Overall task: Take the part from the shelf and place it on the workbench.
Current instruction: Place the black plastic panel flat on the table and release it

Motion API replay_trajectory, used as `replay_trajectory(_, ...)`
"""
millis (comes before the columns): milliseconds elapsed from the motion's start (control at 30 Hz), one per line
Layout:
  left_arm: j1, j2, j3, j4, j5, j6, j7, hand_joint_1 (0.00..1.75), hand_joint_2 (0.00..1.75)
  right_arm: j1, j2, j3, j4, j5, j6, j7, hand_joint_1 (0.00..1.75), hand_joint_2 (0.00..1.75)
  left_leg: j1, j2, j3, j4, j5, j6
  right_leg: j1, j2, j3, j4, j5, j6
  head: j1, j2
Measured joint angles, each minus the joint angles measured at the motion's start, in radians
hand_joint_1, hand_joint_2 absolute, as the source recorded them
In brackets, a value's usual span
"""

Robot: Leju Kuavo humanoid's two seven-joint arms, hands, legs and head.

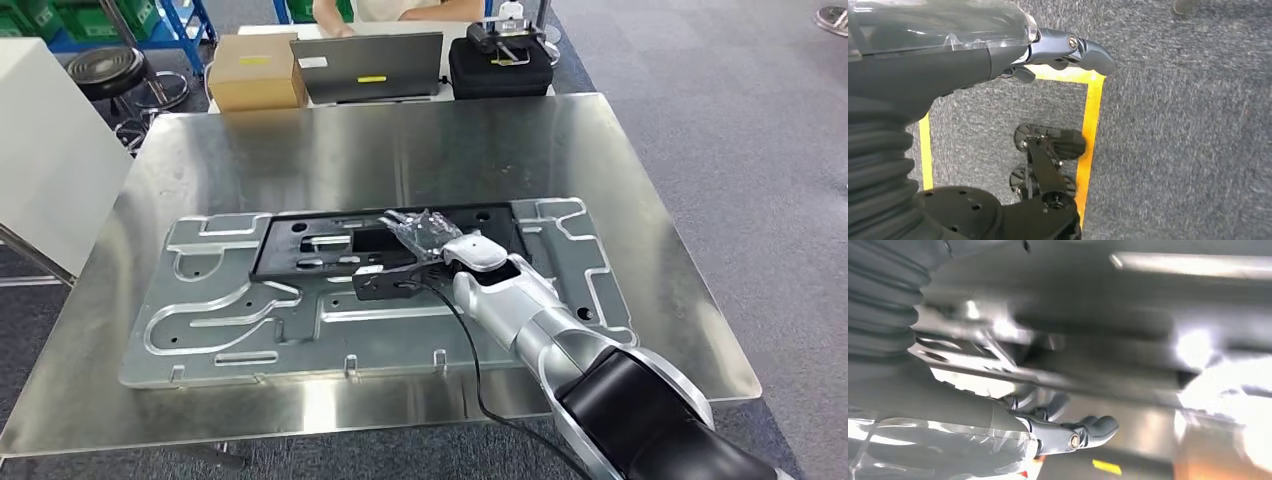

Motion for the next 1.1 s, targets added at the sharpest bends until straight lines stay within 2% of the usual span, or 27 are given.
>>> replay_trajectory(67,0.003,0.000,0.000,0.000,0.001,0.000,-0.001,0.00,0.00,0.012,0.000,-0.028,-0.021,-0.089,-0.006,-0.083,0.00,0.00,0.002,0.000,-0.058,0.131,-0.060,-0.007,0.001,0.000,0.000,0.000,0.000,-0.004,0.000,0.000)
replay_trajectory(100,0.005,0.000,0.000,0.000,0.001,-0.001,-0.002,0.00,0.00,0.023,-0.001,-0.048,-0.037,-0.142,-0.004,-0.132,0.00,0.00,0.002,0.000,-0.076,0.171,-0.069,-0.009,0.002,0.001,0.000,0.001,-0.001,-0.004,0.000,0.000)
replay_trajectory(133,0.007,0.000,0.000,0.000,0.001,-0.001,-0.002,0.00,0.00,0.035,-0.002,-0.070,-0.059,-0.195,0.001,-0.178,0.00,0.00,0.002,0.000,-0.077,0.175,-0.059,-0.011,0.002,0.002,0.000,0.003,-0.003,-0.003,0.000,0.000)
replay_trajectory(167,0.008,0.001,0.000,0.000,0.001,-0.001,-0.003,0.00,0.00,0.047,-0.003,-0.093,-0.088,-0.251,0.010,-0.219,0.00,0.00,0.003,0.000,-0.059,0.137,-0.032,-0.012,0.001,0.003,0.000,0.006,-0.005,-0.001,0.000,0.000)
replay_trajectory(200,0.008,0.002,0.000,0.000,0.001,-0.001,-0.004,0.00,0.00,0.059,-0.007,-0.116,-0.124,-0.312,0.024,-0.255,0.00,0.00,0.004,0.000,-0.026,0.068,0.004,-0.011,0.000,0.004,0.001,0.010,-0.009,0.002,0.000,0.000)
replay_trajectory(233,0.009,0.002,0.000,0.000,0.001,-0.002,-0.005,0.00,0.00,0.071,-0.013,-0.137,-0.165,-0.378,0.042,-0.286,0.00,0.00,0.004,-0.001,0.009,0.001,0.027,-0.009,0.001,0.004,0.000,0.015,-0.013,0.007,0.000,0.000)
replay_trajectory(267,0.009,0.003,0.000,0.000,0.001,-0.004,-0.005,0.00,0.00,0.086,-0.020,-0.157,-0.212,-0.449,0.065,-0.308,0.00,0.00,0.003,-0.002,0.035,-0.050,0.042,-0.003,0.003,0.004,-0.002,0.021,-0.017,0.012,0.000,0.000)
replay_trajectory(300,0.009,0.003,0.000,0.000,0.000,-0.005,-0.006,0.00,0.00,0.104,-0.030,-0.176,-0.263,-0.530,0.094,-0.325,0.00,0.00,0.001,-0.003,0.049,-0.079,0.046,0.002,0.004,0.004,-0.004,0.024,-0.020,0.017,0.000,0.000)
replay_trajectory(400,0.012,0.003,0.000,0.000,-0.001,-0.008,-0.005,0.00,0.00,0.166,-0.065,-0.241,-0.418,-0.790,0.216,-0.345,0.00,0.00,0.000,-0.005,0.051,-0.087,0.044,0.023,0.005,0.002,-0.003,0.025,-0.023,0.032,0.000,0.000)
replay_trajectory(467,0.013,0.003,0.000,0.000,-0.002,-0.012,-0.005,0.00,0.00,0.206,-0.098,-0.297,-0.524,-0.948,0.276,-0.356,0.00,0.00,0.003,-0.005,0.053,-0.092,0.046,0.037,0.002,0.002,-0.019,0.063,-0.051,0.045,0.000,0.000)
replay_trajectory(500,0.013,0.003,0.000,0.000,-0.001,-0.015,-0.005,0.00,0.00,0.225,-0.115,-0.326,-0.574,-1.010,0.284,-0.366,0.00,0.00,0.004,-0.005,0.054,-0.093,0.047,0.042,0.000,0.002,-0.042,0.113,-0.080,0.051,0.000,0.000)
replay_trajectory(567,0.013,0.003,0.001,0.000,0.006,-0.021,-0.007,0.00,0.00,0.270,-0.151,-0.388,-0.670,-1.081,0.257,-0.385,0.00,0.00,0.003,-0.005,0.054,-0.094,0.045,0.048,-0.003,0.002,-0.107,0.244,-0.138,0.059,0.000,0.000)
replay_trajectory(600,0.014,0.003,0.002,0.000,0.010,-0.025,-0.009,0.00,0.00,0.297,-0.170,-0.421,-0.717,-1.089,0.222,-0.395,0.00,0.00,0.003,-0.006,0.054,-0.094,0.045,0.049,-0.004,0.002,-0.133,0.292,-0.149,0.062,0.000,0.000)
replay_trajectory(633,0.016,0.003,0.003,0.000,0.016,-0.027,-0.012,0.00,0.00,0.327,-0.187,-0.458,-0.767,-1.084,0.176,-0.404,0.00,0.00,0.002,-0.007,0.055,-0.093,0.044,0.050,-0.004,0.002,-0.141,0.303,-0.142,0.062,0.000,0.000)
replay_trajectory(667,0.017,0.003,0.004,0.000,0.020,-0.028,-0.014,0.00,0.00,0.359,-0.203,-0.498,-0.819,-1.073,0.124,-0.414,0.00,0.00,0.002,-0.007,0.057,-0.093,0.044,0.050,-0.004,0.002,-0.130,0.274,-0.117,0.060,0.000,0.000)
replay_trajectory(733,0.021,0.001,0.007,0.000,0.028,-0.029,-0.021,0.00,0.00,0.431,-0.227,-0.584,-0.931,-1.050,0.032,-0.434,0.00,0.00,0.000,-0.009,0.060,-0.093,0.043,0.049,-0.001,-0.001,-0.065,0.134,-0.046,0.050,0.000,0.000)
replay_trajectory(767,0.023,0.000,0.008,0.000,0.030,-0.029,-0.026,0.00,0.00,0.472,-0.234,-0.632,-0.988,-1.045,0.005,-0.444,0.00,0.00,-0.002,-0.010,0.061,-0.092,0.042,0.047,0.003,-0.002,-0.035,0.071,-0.021,0.043,0.000,0.000)
replay_trajectory(800,0.025,-0.002,0.009,0.000,0.031,-0.029,-0.030,0.00,0.00,0.514,-0.239,-0.679,-1.040,-1.042,-0.012,-0.456,0.00,0.00,-0.003,-0.011,0.061,-0.092,0.042,0.044,0.006,-0.004,-0.017,0.030,-0.007,0.038,0.000,0.000)
replay_trajectory(833,0.027,-0.003,0.010,0.000,0.031,-0.029,-0.032,0.00,0.00,0.558,-0.241,-0.725,-1.087,-1.039,-0.024,-0.467,0.00,0.00,-0.004,-0.011,0.061,-0.093,0.041,0.041,0.009,-0.005,-0.010,0.015,-0.005,0.035,0.000,0.000)
replay_trajectory(867,0.029,-0.003,0.011,0.000,0.031,-0.029,-0.034,0.00,0.00,0.604,-0.242,-0.771,-1.130,-1.032,-0.032,-0.476,0.00,0.00,-0.005,-0.012,0.062,-0.094,0.042,0.036,0.011,-0.005,-0.011,0.014,-0.002,0.032,0.000,0.000)
replay_trajectory(933,0.033,-0.004,0.015,0.000,0.032,-0.029,-0.034,0.00,0.00,0.687,-0.242,-0.850,-1.198,-1.003,-0.043,-0.488,0.00,0.00,-0.007,-0.010,0.061,-0.088,0.030,0.027,0.003,-0.007,-0.009,0.005,0.004,0.023,0.000,0.000)
replay_trajectory(967,0.033,-0.004,0.017,0.000,0.033,-0.029,-0.034,0.00,0.00,0.725,-0.240,-0.883,-1.224,-0.981,-0.047,-0.490,0.00,0.00,-0.008,-0.009,0.055,-0.068,0.008,0.023,0.000,-0.008,-0.009,-0.001,0.009,0.017,0.000,0.000)
replay_trajectory(1000,0.033,-0.004,0.020,0.000,0.034,-0.029,-0.033,0.00,0.00,0.764,-0.239,-0.910,-1.245,-0.956,-0.051,-0.491,0.00,0.00,-0.008,-0.008,0.042,-0.026,-0.028,0.019,-0.004,-0.010,-0.011,-0.006,0.014,0.012,0.000,0.000)
replay_trajectory(1067,0.034,-0.004,0.024,0.000,0.035,-0.029,-0.032,0.00,0.00,0.841,-0.233,-0.954,-1.273,-0.911,-0.062,-0.491,0.00,0.00,-0.005,-0.007,0.004,0.101,-0.113,0.015,-0.002,-0.013,-0.019,-0.006,0.021,0.008,0.000,0.000)
replay_trajectory(1100,0.034,-0.004,0.025,0.000,0.035,-0.029,-0.030,0.00,0.00,0.877,-0.229,-0.972,-1.281,-0.896,-0.068,-0.491,0.00,0.00,-0.005,-0.007,-0.008,0.153,-0.141,0.012,-0.002,-0.014,-0.025,-0.005,0.025,0.008,0.000,0.000)
